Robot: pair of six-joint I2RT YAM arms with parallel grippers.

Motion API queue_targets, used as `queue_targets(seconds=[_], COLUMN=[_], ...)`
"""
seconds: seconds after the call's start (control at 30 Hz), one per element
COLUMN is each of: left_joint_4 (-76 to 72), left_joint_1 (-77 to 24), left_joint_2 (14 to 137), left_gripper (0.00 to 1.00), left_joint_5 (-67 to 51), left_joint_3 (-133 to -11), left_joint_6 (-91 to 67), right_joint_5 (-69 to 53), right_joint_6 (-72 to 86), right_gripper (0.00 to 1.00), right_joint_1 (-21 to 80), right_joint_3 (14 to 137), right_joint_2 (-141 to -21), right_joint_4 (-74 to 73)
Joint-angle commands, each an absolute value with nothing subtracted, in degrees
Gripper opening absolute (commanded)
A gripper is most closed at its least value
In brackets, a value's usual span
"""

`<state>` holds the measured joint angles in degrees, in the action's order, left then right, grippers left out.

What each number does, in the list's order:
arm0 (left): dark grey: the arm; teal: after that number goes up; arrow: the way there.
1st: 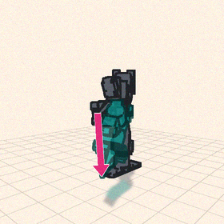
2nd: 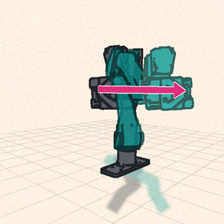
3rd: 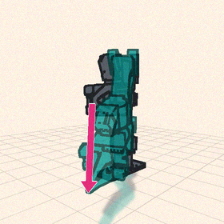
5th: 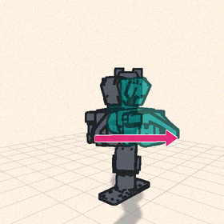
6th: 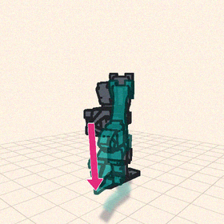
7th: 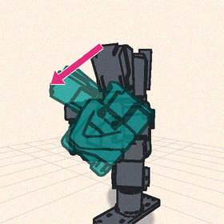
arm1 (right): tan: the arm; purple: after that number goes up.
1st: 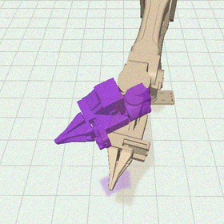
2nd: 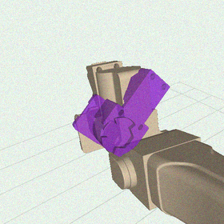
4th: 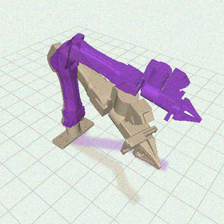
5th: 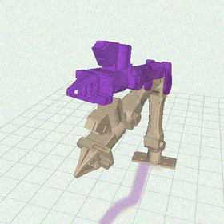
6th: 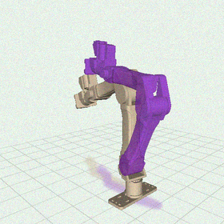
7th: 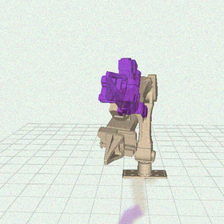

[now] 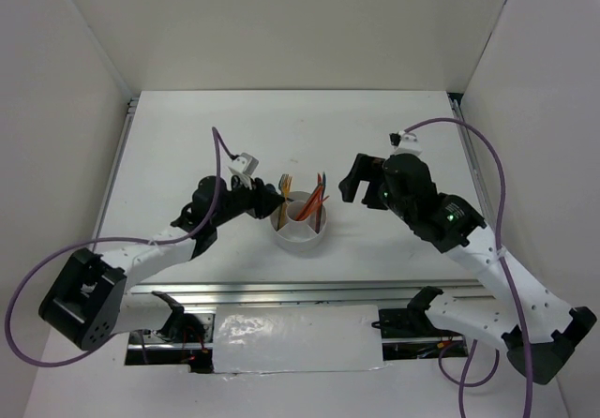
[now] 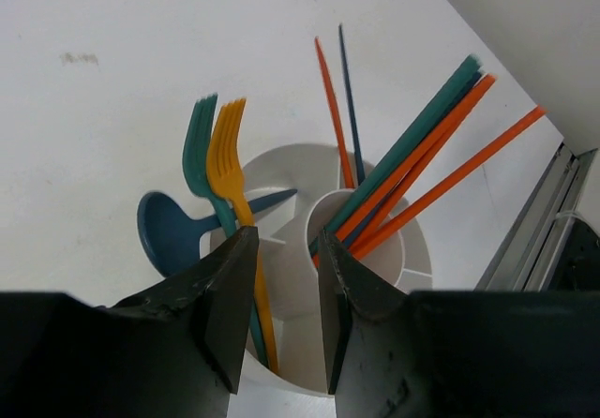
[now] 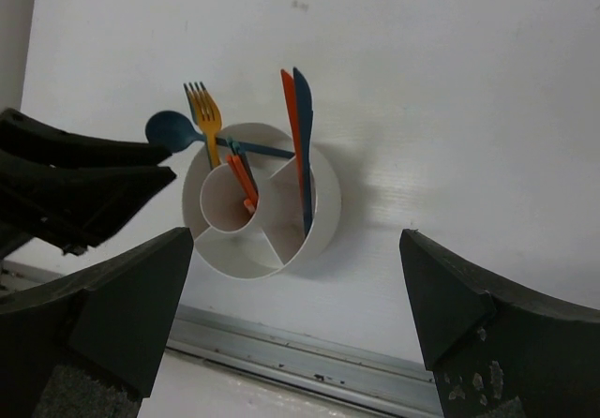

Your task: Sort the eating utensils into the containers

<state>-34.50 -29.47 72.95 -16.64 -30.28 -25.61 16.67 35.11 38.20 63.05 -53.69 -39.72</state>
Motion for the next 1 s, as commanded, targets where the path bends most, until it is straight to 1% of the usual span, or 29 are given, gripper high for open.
queue_targets(seconds=[0.0, 0.1, 0.13, 0.2, 0.23, 0.3, 0.43, 0.5, 0.53, 0.57, 0.6, 0.63, 0.7, 0.73, 0.77, 0.8, 0.83, 0.93, 0.97], left_joint_4=[-29.66, -22.44, -17.54, -12.15, -7.26, -2.83, 4.99, 6.93, 8.07, 10.44, 11.68, 13.78, 19.59, 20.82, 21.87, 21.88, 21.71, 21.18, 21.62], left_joint_1=[-30.06, -30.32, -30.32, -30.15, -29.8, -26.91, -19.98, -17.33, -14.53, -13.02, -11.53, -8.64, -6.08, -3.89, -3.08, -1.77, -1.32, -0.26, 2.0], left_joint_2=[67.25, 63.9, 63.2, 61.7, 61.18, 60.74, 59.33, 58.71, 58.8, 58.89, 59.93, 60.64, 62.57, 62.84, 62.93, 62.15, 61.62, 59.94, 59.77], left_gripper=[0.44, 0.45, 0.45, 0.53, 0.55, 0.56, 0.55, 0.58, 0.63, 0.7, 0.72, 0.73, 0.74, 0.75, 0.75, 0.75, 0.75, 0.75, 0.75], left_joint_5=[-17.05, -15.48, -14.51, -10.57, -6.81, -3.97, -1.16, -0.79, -1.66, -2.02, -2.8, -3.77, -5.18, -5.53, -5.28, -5.01, -4.49, -1.68, -1.67], left_joint_3=[-36.2, -42.87, -44.54, -49.21, -51.74, -54.56, -55.46, -55.72, -56.24, -56.69, -57.99, -59.05, -62.03, -62.4, -62.49, -62.06, -61.62, -60.29, -60.38], left_joint_6=[-22.42, -19.53, -18.99, -18.2, -18.11, -19.51, -23.36, -24.78, -25.22, -25.4, -25.49, -25.66, -25.05, -24.35, -24.17, -23.3, -22.94, -22.59, -22.33], right_joint_5=[11.8, 10.38, 10.28, 10.46, 10.81, 11.25, 10.37, 9.93, 9.93, 10.19, 10.46, 12.63, 16.42, 21.48, 24.06, 27.91, 27.95, 34.26, 34.8], right_joint_6=[36.99, 38.75, 39.11, 39.55, 39.64, 39.81, 41.3, 41.57, 42.01, 42.1, 41.93, 41.4, 40.52, 39.82, 39.21, 38.59, 38.58, 39.37, 40.59], right_gripper=[1.0, 1.0, 1.0, 1.0, 1.0, 1.0, 1.0, 1.0, 1.0, 1.0, 1.0, 1.0, 1.0, 1.0, 1.0, 1.0, 1.0, 1.0, 1.0], right_joint_1=[38.06, 38.23, 38.15, 38.14, 38.06, 37.97, 37.97, 37.97, 37.97, 37.88, 37.88, 37.71, 37.88, 37.88, 37.71, 37.53, 37.7, 37.53, 37.53], right_joint_3=[61.53, 60.38, 59.6, 58.54, 58.01, 57.31, 55.9, 54.94, 54.76, 54.76, 55.02, 55.63, 57.99, 58.88, 60.89, 62.04, 63.01, 66.61, 67.75], right_joint_2=[-55.71, -55.9, -55.55, -54.59, -54.49, -54.58, -54.76, -54.06, -53.7, -53.35, -53.35, -53.35, -53.44, -53.61, -53.79, -54.05, -54.4, -55.54, -55.98], right_joint_4=[-38.23, -37.44, -36.83, -35.33, -35.16, -35.85, -36.39, -35.86, -35.77, -35.86, -36.12, -37.43, -40.41, -41.65, -42.62, -44.54, -45.52, -48.86, -50.35])
